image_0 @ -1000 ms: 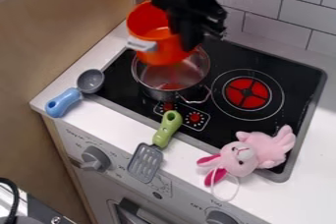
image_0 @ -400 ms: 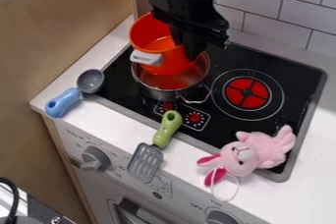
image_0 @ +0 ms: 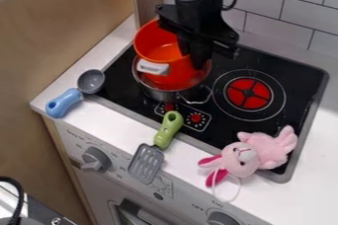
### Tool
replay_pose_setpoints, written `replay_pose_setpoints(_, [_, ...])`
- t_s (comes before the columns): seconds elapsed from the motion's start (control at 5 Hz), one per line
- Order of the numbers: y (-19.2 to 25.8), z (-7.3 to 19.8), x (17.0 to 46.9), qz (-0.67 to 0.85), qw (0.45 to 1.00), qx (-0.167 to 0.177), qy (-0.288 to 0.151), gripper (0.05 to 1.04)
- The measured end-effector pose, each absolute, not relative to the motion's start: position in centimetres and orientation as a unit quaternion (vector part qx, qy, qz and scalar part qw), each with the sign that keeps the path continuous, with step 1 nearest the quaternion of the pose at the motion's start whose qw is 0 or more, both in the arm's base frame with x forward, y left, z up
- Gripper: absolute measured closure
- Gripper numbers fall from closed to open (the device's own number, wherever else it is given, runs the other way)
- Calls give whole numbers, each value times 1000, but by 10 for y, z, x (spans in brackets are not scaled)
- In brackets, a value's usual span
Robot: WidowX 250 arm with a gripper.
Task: Take the pot and put it on the stove
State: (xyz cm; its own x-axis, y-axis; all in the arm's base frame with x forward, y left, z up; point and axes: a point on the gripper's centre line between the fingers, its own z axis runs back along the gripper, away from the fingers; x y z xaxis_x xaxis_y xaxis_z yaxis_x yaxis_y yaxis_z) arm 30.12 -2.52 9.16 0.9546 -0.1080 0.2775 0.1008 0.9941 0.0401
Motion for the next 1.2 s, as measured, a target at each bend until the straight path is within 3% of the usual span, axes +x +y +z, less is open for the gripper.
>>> replay_pose_setpoints(0.2, [-29,89,299,-52,990,19,-130,862])
replay_pose_setpoints(0.6, [-36,94,300,-42,991,13,-127,316])
replay_pose_setpoints(0.8, [-36,98,301,-39,991,18,-124,93])
replay_pose_setpoints(1.2, [-38,116,300,-41,995,16,-92,85])
